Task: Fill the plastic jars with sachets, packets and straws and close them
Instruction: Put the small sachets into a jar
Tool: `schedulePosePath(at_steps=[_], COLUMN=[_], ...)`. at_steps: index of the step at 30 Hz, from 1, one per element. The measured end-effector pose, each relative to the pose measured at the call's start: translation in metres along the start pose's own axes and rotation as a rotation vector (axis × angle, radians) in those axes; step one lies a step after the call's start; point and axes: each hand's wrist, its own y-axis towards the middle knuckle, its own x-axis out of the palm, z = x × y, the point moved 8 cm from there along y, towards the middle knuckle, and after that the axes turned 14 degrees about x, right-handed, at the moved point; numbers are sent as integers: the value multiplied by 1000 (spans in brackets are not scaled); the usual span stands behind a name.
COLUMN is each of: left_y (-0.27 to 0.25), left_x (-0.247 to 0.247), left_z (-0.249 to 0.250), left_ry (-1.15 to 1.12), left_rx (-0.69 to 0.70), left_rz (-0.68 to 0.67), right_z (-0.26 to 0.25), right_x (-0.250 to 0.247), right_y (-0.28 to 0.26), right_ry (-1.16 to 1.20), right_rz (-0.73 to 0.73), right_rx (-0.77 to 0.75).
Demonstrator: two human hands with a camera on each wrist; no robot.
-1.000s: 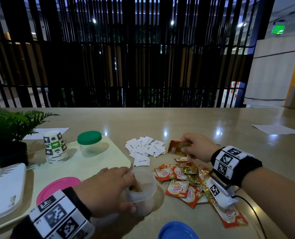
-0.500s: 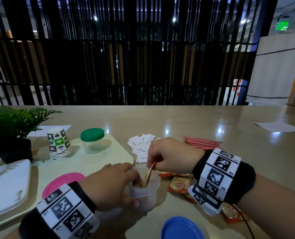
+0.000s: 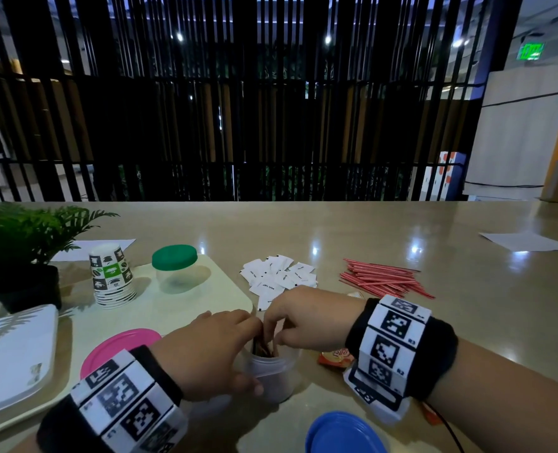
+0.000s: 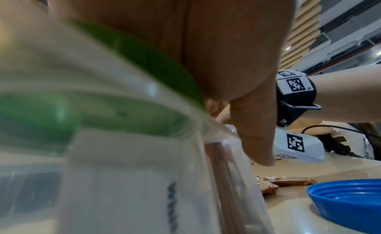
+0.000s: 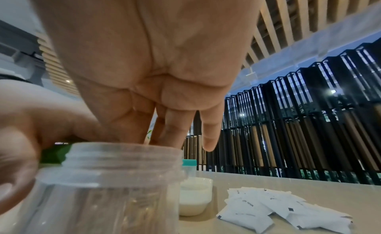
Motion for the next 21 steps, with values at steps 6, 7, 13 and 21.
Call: schedulePosePath(at_steps=[6,7,13,21], left_y=[0,0,-1,1], left_x=[1,0,-3,1], left_z=[0,0,0,-3], left_ry=[9,0,-49,-53], left_rx=[0,1,-15,-10], left_rz=[-18,-14,20,2], right_z=[-13,-14,-15,-7], right_x=[11,15,26,31], right_y=[-6,-7,-16,-11], right_ry=[-409,-465,-398,-389], right_rz=[-58,-78,-261,-272], right_rx=[5,3,50,68])
